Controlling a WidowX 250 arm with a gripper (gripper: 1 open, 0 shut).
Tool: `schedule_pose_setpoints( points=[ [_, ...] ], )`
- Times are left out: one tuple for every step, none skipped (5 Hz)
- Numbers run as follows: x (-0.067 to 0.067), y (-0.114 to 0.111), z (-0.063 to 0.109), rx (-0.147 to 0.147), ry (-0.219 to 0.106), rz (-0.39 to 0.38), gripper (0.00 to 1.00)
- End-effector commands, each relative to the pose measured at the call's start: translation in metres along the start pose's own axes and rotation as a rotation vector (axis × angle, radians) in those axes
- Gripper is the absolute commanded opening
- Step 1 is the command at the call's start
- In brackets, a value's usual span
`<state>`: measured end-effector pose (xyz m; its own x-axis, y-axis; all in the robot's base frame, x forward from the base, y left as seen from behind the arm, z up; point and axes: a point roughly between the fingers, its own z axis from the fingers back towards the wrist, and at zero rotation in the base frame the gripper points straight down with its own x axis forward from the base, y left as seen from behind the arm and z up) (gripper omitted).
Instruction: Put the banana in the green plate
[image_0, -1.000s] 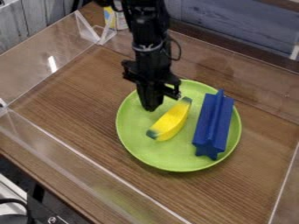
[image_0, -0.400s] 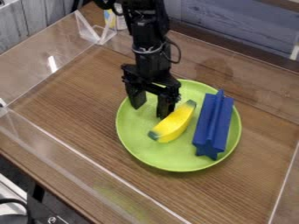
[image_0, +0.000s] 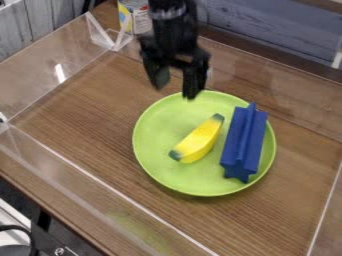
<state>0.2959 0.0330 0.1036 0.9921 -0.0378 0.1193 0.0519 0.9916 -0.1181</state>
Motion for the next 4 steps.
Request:
schedule_pose_setpoints(
  points=[
    [0.011, 0.009, 0.046, 0.032, -0.091, 0.018, 1.0],
    [0.009, 0.018, 0.06, 0.042, -0.105, 0.021, 1.0],
    [-0.001, 0.011, 0.045, 0.028, -0.066, 0.004, 1.0],
    [-0.011, 0.007, 0.028, 0.013, -0.03, -0.003, 1.0]
  ],
)
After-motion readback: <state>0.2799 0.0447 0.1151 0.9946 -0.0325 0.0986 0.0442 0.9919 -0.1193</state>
